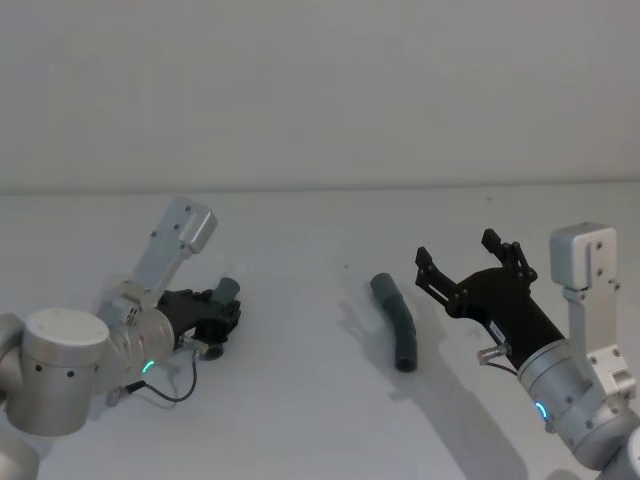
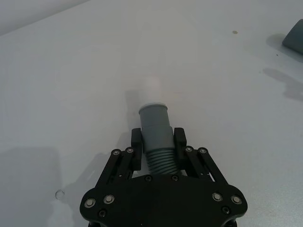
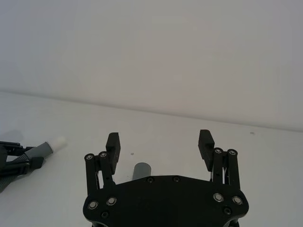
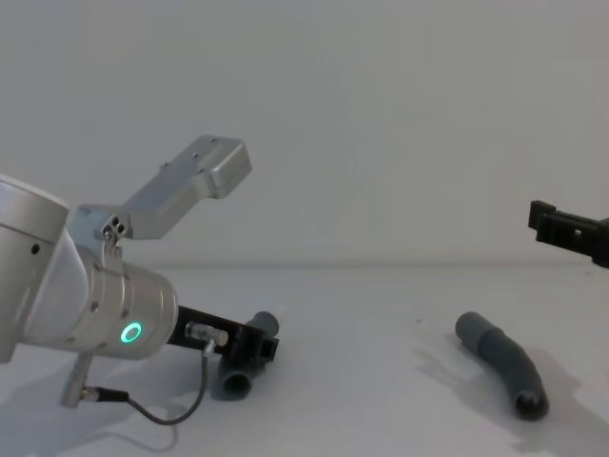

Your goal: Use both hands to pick up one end of the pipe from the table, align the ends, and insert them.

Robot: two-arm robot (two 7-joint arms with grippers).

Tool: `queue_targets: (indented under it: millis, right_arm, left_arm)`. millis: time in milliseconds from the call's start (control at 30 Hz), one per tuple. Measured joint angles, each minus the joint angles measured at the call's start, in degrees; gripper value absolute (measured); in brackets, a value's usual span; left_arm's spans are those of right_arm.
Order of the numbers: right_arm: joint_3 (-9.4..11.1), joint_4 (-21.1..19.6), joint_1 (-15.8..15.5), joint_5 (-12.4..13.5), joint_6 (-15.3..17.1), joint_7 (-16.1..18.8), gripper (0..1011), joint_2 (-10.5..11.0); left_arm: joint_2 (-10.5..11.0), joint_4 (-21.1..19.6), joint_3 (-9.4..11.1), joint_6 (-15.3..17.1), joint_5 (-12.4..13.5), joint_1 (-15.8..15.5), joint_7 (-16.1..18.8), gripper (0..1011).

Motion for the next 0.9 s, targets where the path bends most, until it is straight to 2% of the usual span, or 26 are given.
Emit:
queue_targets:
  millis: [267, 467, 667, 900]
  right_arm:
    - [0.02, 0.00, 0.01, 0.00, 0.05, 0.01, 1004, -0.05]
    - [0.27, -0.26, 0.14, 0.86, 1.81, 0.15, 1004, -0.50]
    - [0.77, -1.50, 0.77, 2.94, 6.53, 0.41, 1004, -1.05]
    - [1.29, -3.03, 2.05, 5.46, 13.97, 0.75, 1005, -1.26]
  left_arm:
    - [0.00, 0.00, 0.00, 0.00, -0.01, 0.00, -0.01, 353]
    - [0.00, 0.00, 0.00, 0.00, -0.01, 0.00, -0.02, 351]
    - [0.00, 0.00, 0.00, 0.00, -0.01, 0.00, -0.02, 348]
    - [0.00, 0.00, 0.00, 0.00, -0.01, 0.00, -0.02, 348]
